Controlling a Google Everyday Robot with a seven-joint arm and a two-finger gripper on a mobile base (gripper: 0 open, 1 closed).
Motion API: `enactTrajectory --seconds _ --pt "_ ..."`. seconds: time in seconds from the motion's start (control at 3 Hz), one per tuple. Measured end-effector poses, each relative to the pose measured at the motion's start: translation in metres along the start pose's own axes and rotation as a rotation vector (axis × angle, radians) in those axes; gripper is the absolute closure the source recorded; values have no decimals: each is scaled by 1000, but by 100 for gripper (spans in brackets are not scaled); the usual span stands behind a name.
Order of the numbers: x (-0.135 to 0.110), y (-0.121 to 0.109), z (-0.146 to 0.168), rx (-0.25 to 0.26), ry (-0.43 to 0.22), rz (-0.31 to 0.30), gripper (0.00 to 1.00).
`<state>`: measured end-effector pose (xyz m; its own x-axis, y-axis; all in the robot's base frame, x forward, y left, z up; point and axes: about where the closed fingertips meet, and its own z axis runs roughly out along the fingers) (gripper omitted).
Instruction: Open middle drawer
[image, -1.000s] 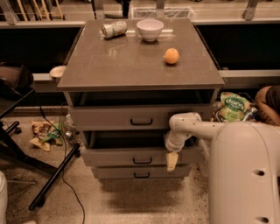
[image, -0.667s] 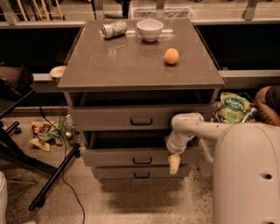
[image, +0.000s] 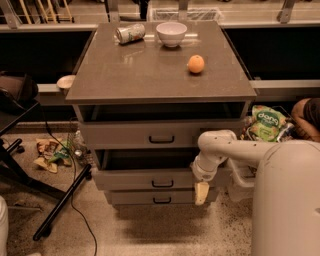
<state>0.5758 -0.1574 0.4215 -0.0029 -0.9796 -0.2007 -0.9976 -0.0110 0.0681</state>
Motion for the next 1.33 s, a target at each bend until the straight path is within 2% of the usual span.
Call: enactTrajectory --seconds 0.33,1.33 --pt "7 21 1 -42 20 33 29" --pt "6 21 -13 -43 25 39 98"
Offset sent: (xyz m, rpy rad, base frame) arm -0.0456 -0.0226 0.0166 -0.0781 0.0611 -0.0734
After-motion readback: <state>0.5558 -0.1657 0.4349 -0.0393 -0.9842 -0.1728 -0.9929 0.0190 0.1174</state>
